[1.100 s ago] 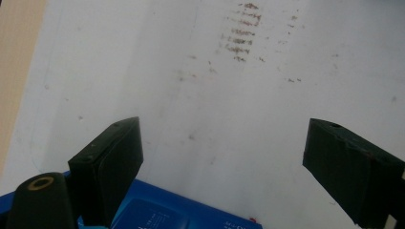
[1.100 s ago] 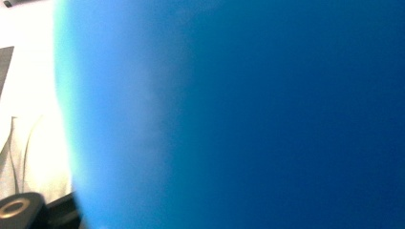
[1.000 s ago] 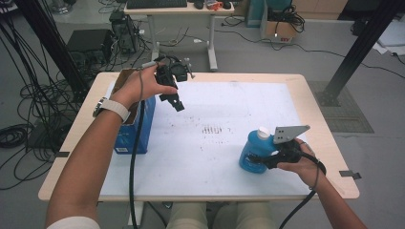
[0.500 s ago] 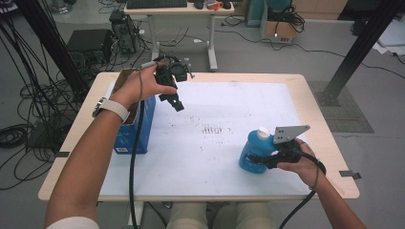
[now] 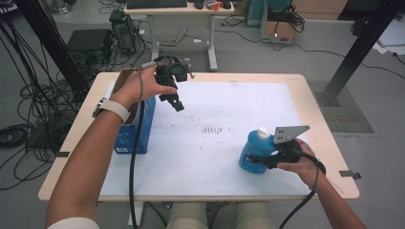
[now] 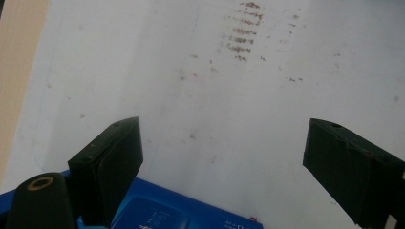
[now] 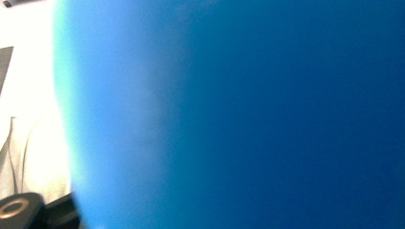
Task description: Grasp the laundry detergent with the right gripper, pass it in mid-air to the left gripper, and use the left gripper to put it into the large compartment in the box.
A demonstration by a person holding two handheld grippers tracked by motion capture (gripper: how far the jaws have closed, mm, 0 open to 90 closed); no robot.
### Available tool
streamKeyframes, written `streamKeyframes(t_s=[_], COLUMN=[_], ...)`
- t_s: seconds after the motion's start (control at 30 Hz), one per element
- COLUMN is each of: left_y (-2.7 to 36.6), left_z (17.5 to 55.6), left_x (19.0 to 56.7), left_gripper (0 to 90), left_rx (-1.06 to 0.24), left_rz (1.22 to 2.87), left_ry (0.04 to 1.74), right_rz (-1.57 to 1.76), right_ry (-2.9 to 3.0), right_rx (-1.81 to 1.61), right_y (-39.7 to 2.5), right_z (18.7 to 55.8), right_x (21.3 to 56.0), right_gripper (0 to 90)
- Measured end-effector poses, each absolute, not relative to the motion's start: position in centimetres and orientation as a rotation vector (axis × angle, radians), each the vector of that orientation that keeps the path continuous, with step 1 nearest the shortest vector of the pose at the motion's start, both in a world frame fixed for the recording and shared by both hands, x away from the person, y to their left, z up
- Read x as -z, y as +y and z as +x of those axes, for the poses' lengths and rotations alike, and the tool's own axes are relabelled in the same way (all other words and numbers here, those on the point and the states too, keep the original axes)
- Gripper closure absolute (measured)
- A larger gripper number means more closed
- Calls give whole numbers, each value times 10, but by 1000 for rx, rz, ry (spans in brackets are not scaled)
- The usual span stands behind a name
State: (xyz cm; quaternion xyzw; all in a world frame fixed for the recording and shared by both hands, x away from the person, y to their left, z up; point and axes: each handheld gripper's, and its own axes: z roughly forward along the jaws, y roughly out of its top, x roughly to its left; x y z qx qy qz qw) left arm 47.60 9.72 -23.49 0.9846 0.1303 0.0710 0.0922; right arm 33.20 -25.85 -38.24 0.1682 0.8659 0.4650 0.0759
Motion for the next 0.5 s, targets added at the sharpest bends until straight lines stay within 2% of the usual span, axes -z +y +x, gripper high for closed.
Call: streamKeyframes(t_s=[0.5], left_y=[96], left_z=[471], left_x=[230], left_gripper=[115], left_rx=[-218], left_rz=[2919], left_ry=[399], right_rz=[541], right_ry=[2589], right_rx=[-1421], right_y=[-259], right_z=[332], right_x=[383], right_gripper=[436])
